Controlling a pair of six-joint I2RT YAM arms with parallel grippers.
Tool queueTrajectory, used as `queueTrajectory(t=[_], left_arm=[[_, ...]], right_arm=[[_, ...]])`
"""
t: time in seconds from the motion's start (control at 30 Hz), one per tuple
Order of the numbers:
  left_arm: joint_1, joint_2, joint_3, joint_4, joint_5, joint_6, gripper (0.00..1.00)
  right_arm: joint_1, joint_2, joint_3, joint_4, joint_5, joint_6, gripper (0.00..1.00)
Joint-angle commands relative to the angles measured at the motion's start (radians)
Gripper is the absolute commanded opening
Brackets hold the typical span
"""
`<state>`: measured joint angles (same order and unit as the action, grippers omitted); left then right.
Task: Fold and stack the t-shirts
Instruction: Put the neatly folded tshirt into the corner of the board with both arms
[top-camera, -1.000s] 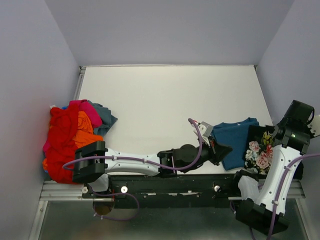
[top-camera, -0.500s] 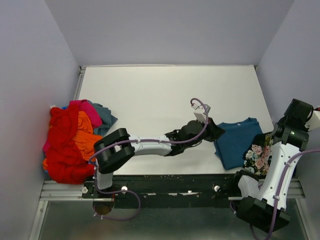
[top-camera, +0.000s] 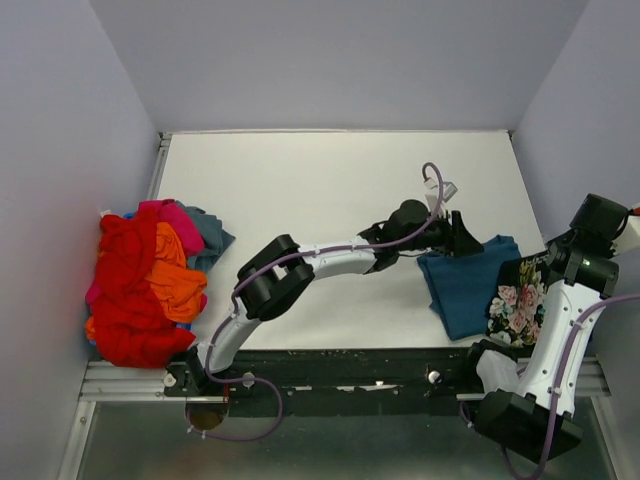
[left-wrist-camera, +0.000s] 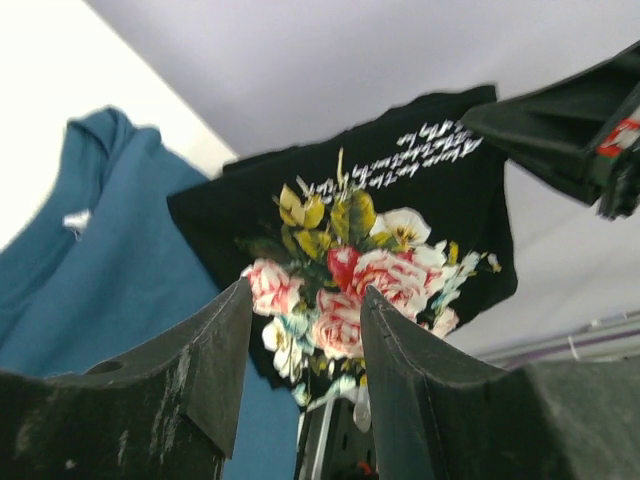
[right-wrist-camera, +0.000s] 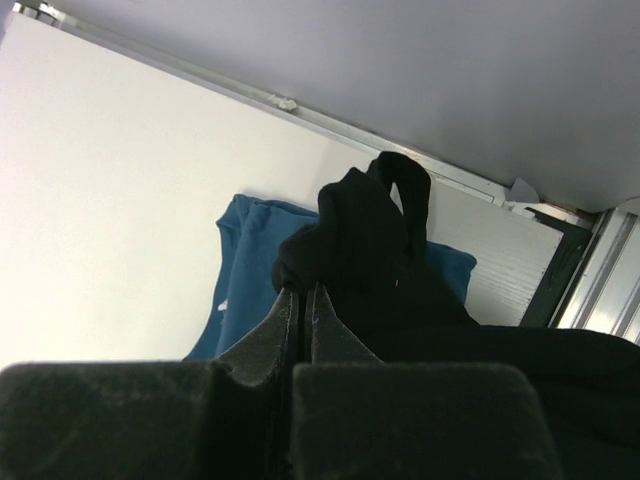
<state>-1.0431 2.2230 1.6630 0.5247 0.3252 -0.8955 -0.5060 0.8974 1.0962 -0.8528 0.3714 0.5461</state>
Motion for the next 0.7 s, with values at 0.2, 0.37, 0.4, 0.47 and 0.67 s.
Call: queueTrajectory(t=[0.2, 0.37, 0.4, 0.47, 0.67], left_arm=[[0.078, 0.043, -0.035, -0.29, 0.025, 0.026, 0.56], [0.109, 0.05, -0.06, -0.368, -0.035, 0.053, 0.57], [0.11, 0.053, -0.063, -0.376, -0.047, 0.056, 0.58], [0.11, 0.067, -0.049, -0.422, -0.066, 0.069, 0.59], [0.11, 0.142, 0.062, -0.593, -0.086, 0.108, 0.63]], right_arm=[[-0.005, -0.002, -0.006, 0.093, -0.199, 0.002, 0.01], [-0.005, 0.003, 0.025, 0.089, -0.259, 0.006, 0.01], [-0.005, 0.008, 0.028, 0.087, -0.268, 0.006, 0.01], [-0.005, 0.012, 0.024, 0.089, -0.281, 0.008, 0.01], [-0.005, 0.014, -0.005, 0.118, -0.305, 0.012, 0.01]])
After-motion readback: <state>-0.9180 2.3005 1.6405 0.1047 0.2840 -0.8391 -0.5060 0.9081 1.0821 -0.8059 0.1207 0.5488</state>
